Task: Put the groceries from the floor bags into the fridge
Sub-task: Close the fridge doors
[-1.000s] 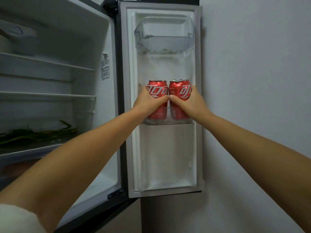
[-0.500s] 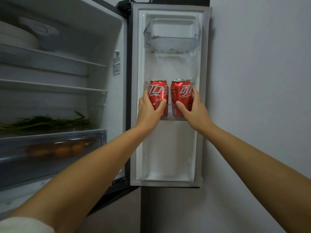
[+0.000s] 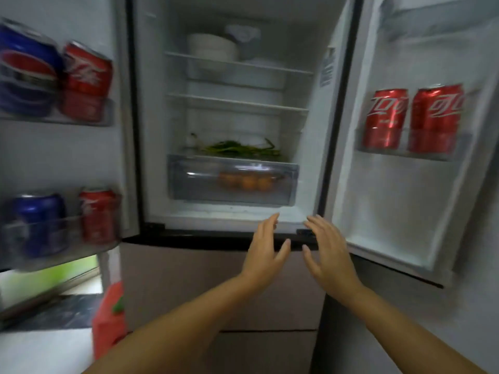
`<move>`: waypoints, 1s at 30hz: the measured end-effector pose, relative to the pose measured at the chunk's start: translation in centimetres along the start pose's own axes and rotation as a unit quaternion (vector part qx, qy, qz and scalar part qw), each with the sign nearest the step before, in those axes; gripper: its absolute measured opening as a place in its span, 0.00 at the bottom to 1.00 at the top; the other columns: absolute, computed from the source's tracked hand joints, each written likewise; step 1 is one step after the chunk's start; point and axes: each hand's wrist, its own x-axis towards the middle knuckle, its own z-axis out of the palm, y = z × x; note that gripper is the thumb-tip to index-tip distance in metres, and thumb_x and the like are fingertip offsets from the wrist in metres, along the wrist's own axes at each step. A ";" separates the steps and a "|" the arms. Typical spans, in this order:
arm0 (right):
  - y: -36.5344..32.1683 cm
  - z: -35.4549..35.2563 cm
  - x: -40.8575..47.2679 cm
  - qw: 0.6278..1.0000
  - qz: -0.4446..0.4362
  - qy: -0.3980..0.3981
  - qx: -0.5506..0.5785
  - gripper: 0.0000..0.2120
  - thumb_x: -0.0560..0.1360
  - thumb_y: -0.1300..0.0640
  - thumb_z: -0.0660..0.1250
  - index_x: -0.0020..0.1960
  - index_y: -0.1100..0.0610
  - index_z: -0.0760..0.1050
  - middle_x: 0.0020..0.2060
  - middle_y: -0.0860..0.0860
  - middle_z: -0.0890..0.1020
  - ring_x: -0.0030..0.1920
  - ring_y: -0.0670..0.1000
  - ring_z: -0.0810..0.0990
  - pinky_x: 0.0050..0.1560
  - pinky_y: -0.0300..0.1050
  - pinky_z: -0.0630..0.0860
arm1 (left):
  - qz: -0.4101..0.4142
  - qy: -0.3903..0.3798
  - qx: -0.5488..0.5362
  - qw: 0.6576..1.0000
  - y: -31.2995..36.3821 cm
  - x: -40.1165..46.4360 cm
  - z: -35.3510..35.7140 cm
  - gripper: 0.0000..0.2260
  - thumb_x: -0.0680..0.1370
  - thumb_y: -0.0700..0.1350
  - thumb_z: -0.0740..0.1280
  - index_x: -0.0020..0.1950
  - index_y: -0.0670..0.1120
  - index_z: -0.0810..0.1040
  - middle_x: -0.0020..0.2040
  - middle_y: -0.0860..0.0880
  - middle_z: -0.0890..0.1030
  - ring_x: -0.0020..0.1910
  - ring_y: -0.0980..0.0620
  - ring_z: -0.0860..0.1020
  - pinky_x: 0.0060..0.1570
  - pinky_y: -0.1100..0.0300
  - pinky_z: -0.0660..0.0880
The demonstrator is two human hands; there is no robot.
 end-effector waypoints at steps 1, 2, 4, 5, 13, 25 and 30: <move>-1.8 2.1 -0.1 0.999 -0.005 -0.024 0.031 0.23 0.76 0.49 0.56 0.69 0.57 0.66 0.67 0.55 0.72 0.70 0.51 0.64 0.69 0.60 0.66 | -0.012 0.002 0.035 0.999 -1.4 -1.5 -2.6 0.26 0.79 0.47 0.62 0.75 0.49 0.58 0.69 0.50 0.66 0.68 0.56 0.66 0.68 0.57 0.66; -3.7 4.1 0.0 0.997 -0.020 -0.041 0.056 0.23 0.76 0.49 0.56 0.69 0.56 0.66 0.66 0.55 0.73 0.69 0.51 0.66 0.68 0.61 0.67 | -0.021 0.008 0.074 0.997 -2.7 -2.7 -5.6 0.25 0.80 0.47 0.62 0.75 0.48 0.59 0.69 0.49 0.66 0.68 0.55 0.66 0.68 0.57 0.66; -8.2 7.3 1.1 0.991 -0.066 -0.057 0.100 0.21 0.76 0.50 0.57 0.68 0.54 0.66 0.64 0.55 0.75 0.67 0.51 0.68 0.65 0.62 0.70 | -0.031 0.033 0.155 0.987 -4.7 -4.7 -11.9 0.23 0.79 0.47 0.61 0.73 0.44 0.62 0.68 0.46 0.68 0.68 0.50 0.68 0.67 0.55 0.66; -10.8 8.6 1.8 0.987 -0.084 -0.064 0.123 0.21 0.76 0.50 0.56 0.68 0.54 0.66 0.64 0.55 0.75 0.66 0.51 0.68 0.65 0.61 0.70 | -0.031 0.050 0.195 0.979 -5.3 -5.6 -15.0 0.23 0.79 0.48 0.60 0.72 0.43 0.64 0.67 0.45 0.70 0.67 0.47 0.69 0.67 0.53 0.67; -30.2 13.8 8.8 0.950 -0.179 -0.065 0.246 0.22 0.75 0.52 0.57 0.67 0.56 0.70 0.66 0.53 0.74 0.68 0.51 0.70 0.72 0.53 0.62 | 0.071 0.141 0.482 0.862 -7.1 -10.8 -32.6 0.19 0.75 0.48 0.62 0.64 0.45 0.71 0.59 0.44 0.78 0.58 0.50 0.71 0.61 0.55 0.70; -35.6 15.3 10.6 0.966 -0.129 -0.137 0.177 0.15 0.78 0.53 0.59 0.63 0.55 0.71 0.59 0.51 0.76 0.61 0.50 0.72 0.64 0.43 0.64 | 0.037 0.053 0.617 0.784 -9.4 -11.0 -37.7 0.10 0.72 0.48 0.69 0.51 0.48 0.79 0.50 0.50 0.82 0.48 0.48 0.79 0.57 0.54 0.70; -31.8 13.5 9.9 0.963 -0.110 -0.152 0.195 0.09 0.76 0.59 0.61 0.55 0.56 0.74 0.53 0.52 0.77 0.54 0.50 0.74 0.50 0.38 0.65 | 0.131 0.006 0.640 0.757 -8.0 -11.7 -35.1 0.20 0.69 0.47 0.73 0.60 0.46 0.78 0.57 0.48 0.81 0.57 0.46 0.79 0.67 0.42 0.66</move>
